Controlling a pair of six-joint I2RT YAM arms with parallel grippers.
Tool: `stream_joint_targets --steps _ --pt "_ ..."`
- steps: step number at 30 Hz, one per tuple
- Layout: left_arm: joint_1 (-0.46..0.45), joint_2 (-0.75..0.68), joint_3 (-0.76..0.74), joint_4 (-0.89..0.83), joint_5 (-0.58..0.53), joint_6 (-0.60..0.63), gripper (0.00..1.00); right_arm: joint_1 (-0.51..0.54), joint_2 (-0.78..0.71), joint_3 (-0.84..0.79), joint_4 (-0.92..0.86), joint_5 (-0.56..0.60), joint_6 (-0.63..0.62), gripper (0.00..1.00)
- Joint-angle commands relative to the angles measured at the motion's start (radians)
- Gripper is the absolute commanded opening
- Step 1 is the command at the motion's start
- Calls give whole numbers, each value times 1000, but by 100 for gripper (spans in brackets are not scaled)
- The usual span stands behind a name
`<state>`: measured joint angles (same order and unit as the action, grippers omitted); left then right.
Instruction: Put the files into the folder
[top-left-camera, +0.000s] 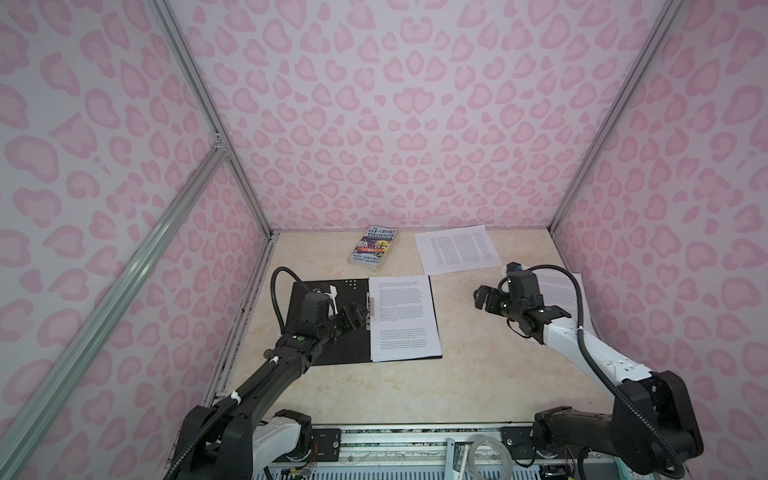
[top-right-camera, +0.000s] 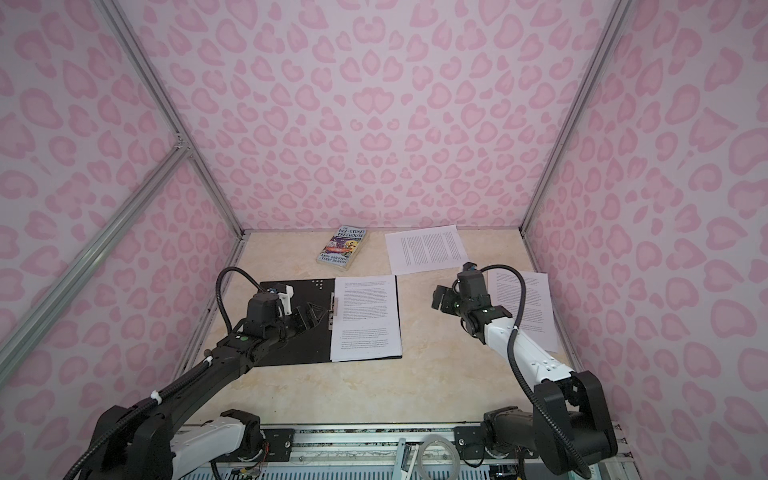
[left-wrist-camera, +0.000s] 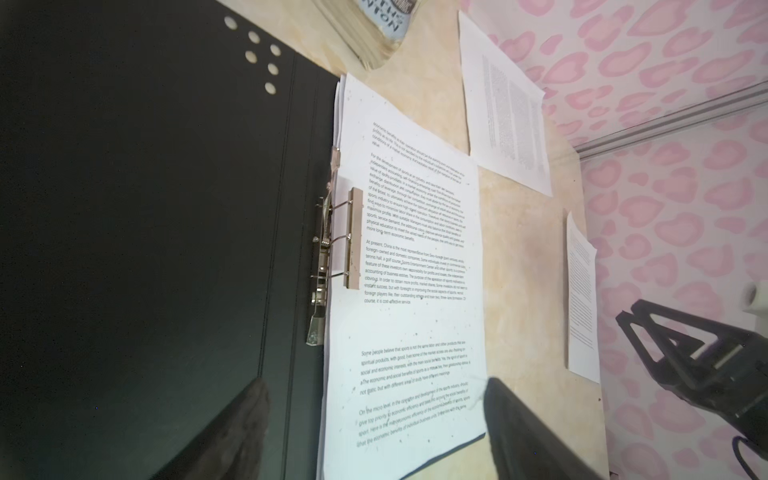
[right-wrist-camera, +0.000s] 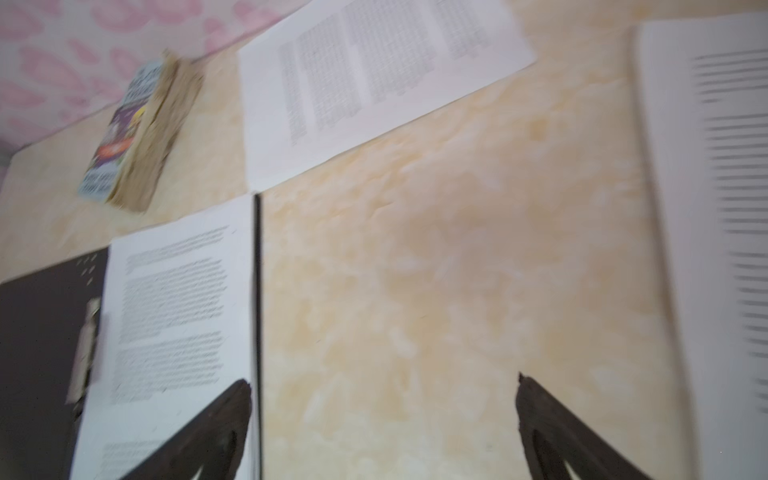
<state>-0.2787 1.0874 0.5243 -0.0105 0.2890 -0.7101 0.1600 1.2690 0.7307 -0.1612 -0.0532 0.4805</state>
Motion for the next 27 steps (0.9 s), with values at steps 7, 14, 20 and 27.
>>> stream_joint_targets --steps 7,14,20,27 --pt "-153 -89 -37 151 73 67 98 -348 133 33 -21 52 96 98" --pt "-223 32 -9 281 260 47 98 -414 292 35 77 -106 89 95" --pt "-290 131 31 298 305 54 98 -357 311 14 97 -197 90 95" --pt "-307 157 43 289 292 66 98 -248 312 -53 125 -310 95 96"
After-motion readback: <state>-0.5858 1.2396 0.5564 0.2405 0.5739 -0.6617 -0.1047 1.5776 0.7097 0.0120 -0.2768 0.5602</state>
